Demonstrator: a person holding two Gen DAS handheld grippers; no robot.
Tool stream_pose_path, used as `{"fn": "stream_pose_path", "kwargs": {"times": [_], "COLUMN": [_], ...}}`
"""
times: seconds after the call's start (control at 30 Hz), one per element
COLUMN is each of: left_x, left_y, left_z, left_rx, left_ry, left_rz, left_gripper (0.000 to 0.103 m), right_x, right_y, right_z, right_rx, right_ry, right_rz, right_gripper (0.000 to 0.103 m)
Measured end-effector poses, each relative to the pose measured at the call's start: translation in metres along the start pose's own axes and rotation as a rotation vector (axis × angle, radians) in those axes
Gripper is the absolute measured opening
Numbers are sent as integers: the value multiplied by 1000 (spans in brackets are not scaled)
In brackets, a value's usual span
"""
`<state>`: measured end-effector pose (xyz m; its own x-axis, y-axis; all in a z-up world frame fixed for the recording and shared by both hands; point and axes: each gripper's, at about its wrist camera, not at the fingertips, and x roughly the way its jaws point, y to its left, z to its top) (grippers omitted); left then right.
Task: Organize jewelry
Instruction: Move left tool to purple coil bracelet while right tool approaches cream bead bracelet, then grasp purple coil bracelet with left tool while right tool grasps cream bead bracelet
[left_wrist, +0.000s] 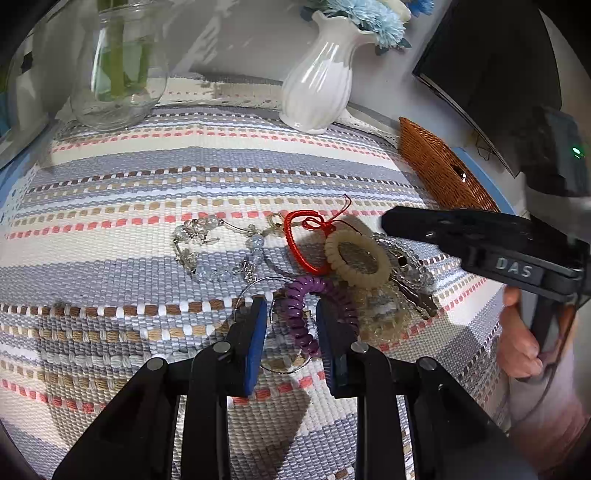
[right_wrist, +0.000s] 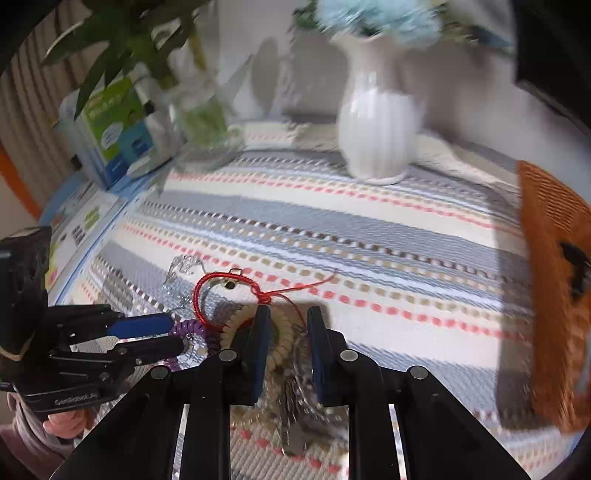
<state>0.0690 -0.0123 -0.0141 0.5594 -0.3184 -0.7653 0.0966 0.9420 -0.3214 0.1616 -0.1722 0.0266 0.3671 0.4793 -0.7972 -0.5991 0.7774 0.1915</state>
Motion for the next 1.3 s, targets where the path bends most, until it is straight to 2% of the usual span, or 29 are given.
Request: {"fn": "stream_pose_path", "kwargs": {"times": [0.07,0.2,0.43,0.5,0.53,0.57,0.7,0.87,1.1,1.3], "left_x": [1,3,5,5,5,5,0,-8,-27,-61], "left_y": [-2,-7,-12,-13,-13,-13,-12,-13,-5,-32], "left_z": [0,-1,3,4,5,6,5,4,10,30], "left_rx": [8,31,56,62,62,60,63,71,20,89], "left_ry": [-1,0,1,-3,-3,-5,-29,-68,-118,-172], "left_rz": [-2,21,46,71,82,81,75,72,58,59], "left_gripper": [27,27,27,16,11,10,9,9,9,9], "right_x": [7,21,38,38,38,39,39,27,-6,-47], "right_y": [2,9,15,18,21,23,27,18,13,2], "right_z": [1,1,-1,-2,-3,-3,-7,-6,0,2], "right_rx": [-16,-71,-119,-136,-151,-163,-189,-147,-95,-43], "right_ry": [18,52,81,75,69,64,35,-11,-123,-198], "right_rz": [26,16,-38,-54,-68,-83,-109,-60,-14,-12], "right_gripper": [19,19,19,19,17,12,11,10,10,10]}}
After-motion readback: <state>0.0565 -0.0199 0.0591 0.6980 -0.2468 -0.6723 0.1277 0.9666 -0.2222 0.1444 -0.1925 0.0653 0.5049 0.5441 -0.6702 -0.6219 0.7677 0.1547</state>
